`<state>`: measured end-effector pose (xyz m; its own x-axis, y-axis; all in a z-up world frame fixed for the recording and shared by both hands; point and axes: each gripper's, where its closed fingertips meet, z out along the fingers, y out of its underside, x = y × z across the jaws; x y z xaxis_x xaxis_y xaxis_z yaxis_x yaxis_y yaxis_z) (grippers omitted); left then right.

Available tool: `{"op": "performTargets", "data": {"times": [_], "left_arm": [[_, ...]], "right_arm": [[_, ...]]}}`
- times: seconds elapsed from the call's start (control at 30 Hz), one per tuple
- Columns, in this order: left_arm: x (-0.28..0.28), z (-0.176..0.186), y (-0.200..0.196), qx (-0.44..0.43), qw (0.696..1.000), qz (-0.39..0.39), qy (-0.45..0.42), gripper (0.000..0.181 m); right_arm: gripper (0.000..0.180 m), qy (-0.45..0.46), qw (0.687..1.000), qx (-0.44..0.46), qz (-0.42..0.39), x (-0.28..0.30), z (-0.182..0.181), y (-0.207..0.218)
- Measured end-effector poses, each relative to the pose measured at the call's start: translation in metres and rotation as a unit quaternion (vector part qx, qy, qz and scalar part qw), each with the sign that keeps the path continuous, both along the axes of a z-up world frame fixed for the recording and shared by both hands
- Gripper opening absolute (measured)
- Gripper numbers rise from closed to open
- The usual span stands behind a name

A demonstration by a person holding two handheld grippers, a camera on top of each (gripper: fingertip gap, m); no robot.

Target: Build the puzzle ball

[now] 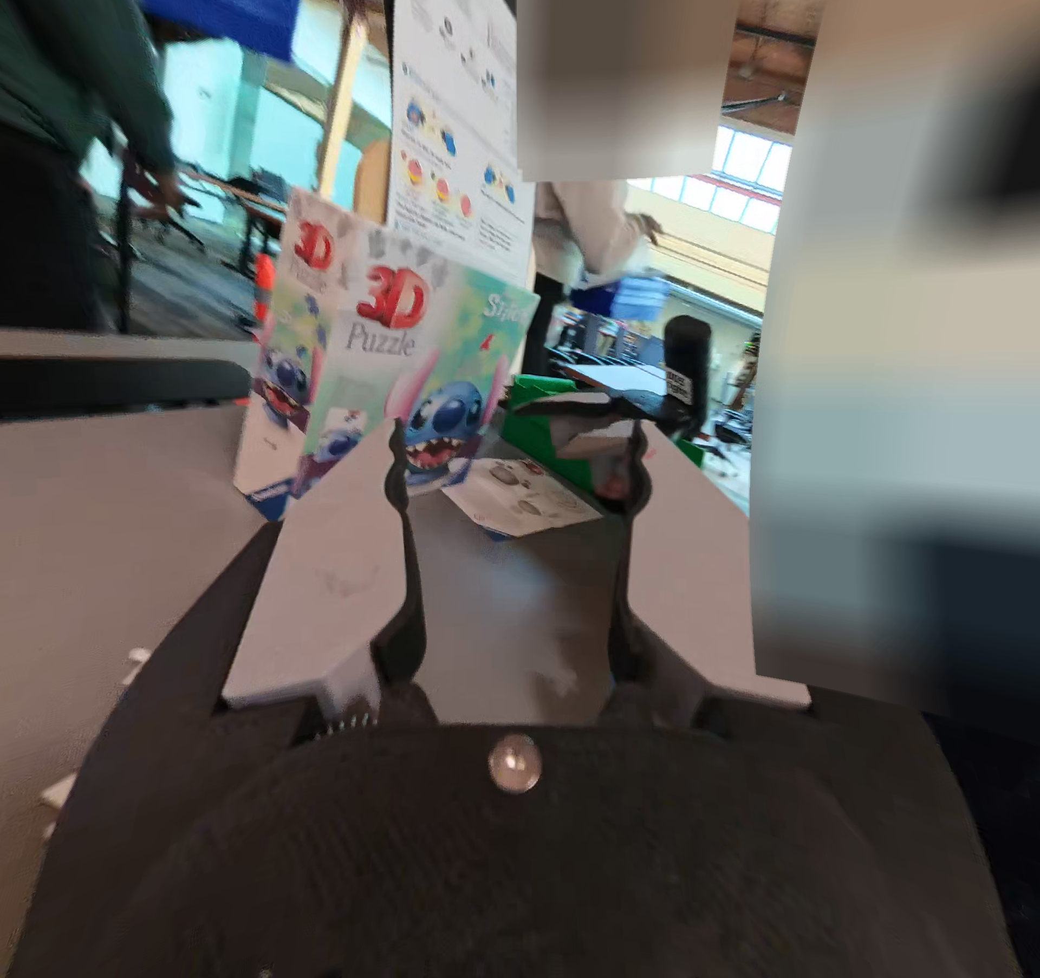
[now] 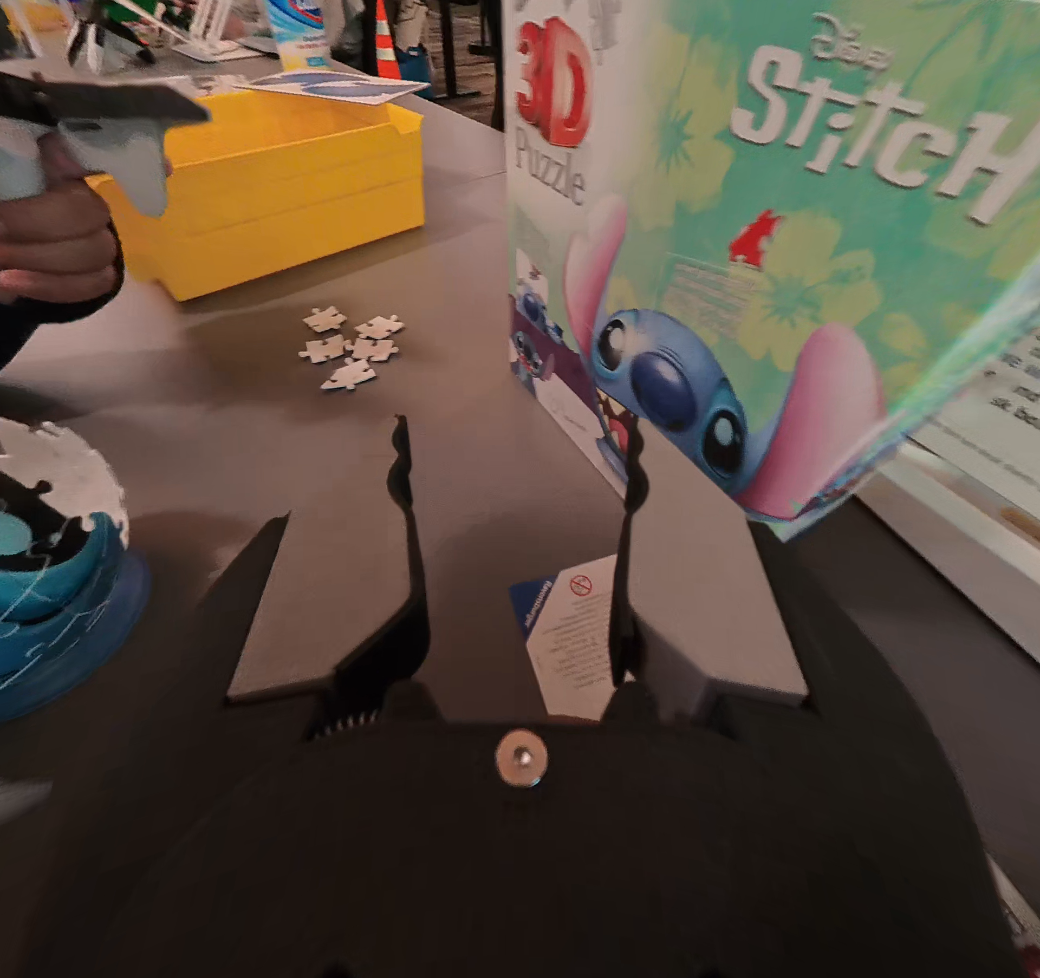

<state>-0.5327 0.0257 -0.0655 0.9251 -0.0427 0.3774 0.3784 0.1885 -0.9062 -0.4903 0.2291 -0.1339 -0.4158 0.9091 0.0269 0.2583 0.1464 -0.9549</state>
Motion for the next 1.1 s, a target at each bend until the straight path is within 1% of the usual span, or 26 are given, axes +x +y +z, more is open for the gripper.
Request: {"op": "performTargets", "data": {"times": [0.07,0.17,0.23,0.3,0.37,0.43,0.57,0.63,0.7,0.73,0.8,0.83,0.87,0.9,0.97,1.03,1.1], "left_arm": [[-0.008,-0.002,-0.003,-0.011,0.998,0.046,0.045,0.072],[-0.016,-0.024,0.005,-0.071,0.989,0.083,0.102,0.073],[-0.021,-0.037,0.009,-0.095,0.983,0.1,0.12,0.074],[-0.015,-0.043,0.01,-0.1,0.987,0.088,0.09,0.075],[-0.001,-0.045,0.006,-0.107,0.989,0.067,0.075,0.081],[0.012,-0.048,-0.002,-0.121,0.986,0.064,0.099,0.082],[0.031,-0.064,-0.02,-0.184,0.968,0.039,0.164,0.085],[0.037,-0.061,-0.042,-0.197,0.96,0.047,0.196,0.083],[0.042,-0.035,-0.085,-0.185,0.953,0.064,0.232,0.081],[0.034,-0.018,-0.114,-0.175,0.948,0.097,0.246,0.078],[0.0,0.014,-0.176,-0.156,0.933,0.193,0.26,0.071],[-0.022,0.024,-0.205,-0.157,0.922,0.243,0.256,0.066],[-0.043,0.029,-0.229,-0.163,0.913,0.284,0.245,0.066],[-0.061,0.03,-0.247,-0.172,0.907,0.31,0.228,0.065],[-0.091,0.022,-0.266,-0.204,0.9,0.332,0.196,0.066],[-0.111,0.011,-0.272,-0.239,0.893,0.334,0.185,0.067],[-0.129,0.0,-0.276,-0.274,0.88,0.343,0.183,0.069]], "right_arm": [[0.074,0.008,1.0,0.014,0.008,0.002,0.0,-0.008],[0.073,0.008,0.999,0.032,0.015,0.003,-0.006,-0.016],[0.07,0.008,0.999,0.038,0.017,0.003,-0.011,-0.019],[0.068,0.004,0.999,0.046,0.007,0.0,-0.018,-0.016],[0.069,-0.005,0.999,0.052,-0.009,-0.002,-0.026,-0.01],[0.069,-0.014,0.999,0.047,-0.022,-0.003,-0.033,-0.003],[0.07,-0.037,0.998,0.025,-0.032,-0.003,-0.043,0.006],[0.07,-0.051,0.998,0.026,-0.032,-0.001,-0.046,0.007],[0.066,-0.06,0.997,0.038,-0.033,0.0,-0.049,0.007],[0.065,-0.062,0.996,0.048,-0.038,0.0,-0.051,0.008],[0.065,-0.066,0.994,0.068,-0.051,-0.003,-0.056,0.011],[0.066,-0.066,0.993,0.076,-0.06,-0.006,-0.057,0.014],[0.068,-0.065,0.992,0.081,-0.066,-0.01,-0.057,0.016],[0.069,-0.064,0.992,0.083,-0.073,-0.014,-0.056,0.019],[0.078,-0.06,0.991,0.076,-0.089,-0.022,-0.052,0.023],[0.079,-0.055,0.992,0.069,-0.088,-0.026,-0.046,0.021],[0.079,-0.046,0.991,0.078,-0.094,-0.026,-0.04,0.02]]}}
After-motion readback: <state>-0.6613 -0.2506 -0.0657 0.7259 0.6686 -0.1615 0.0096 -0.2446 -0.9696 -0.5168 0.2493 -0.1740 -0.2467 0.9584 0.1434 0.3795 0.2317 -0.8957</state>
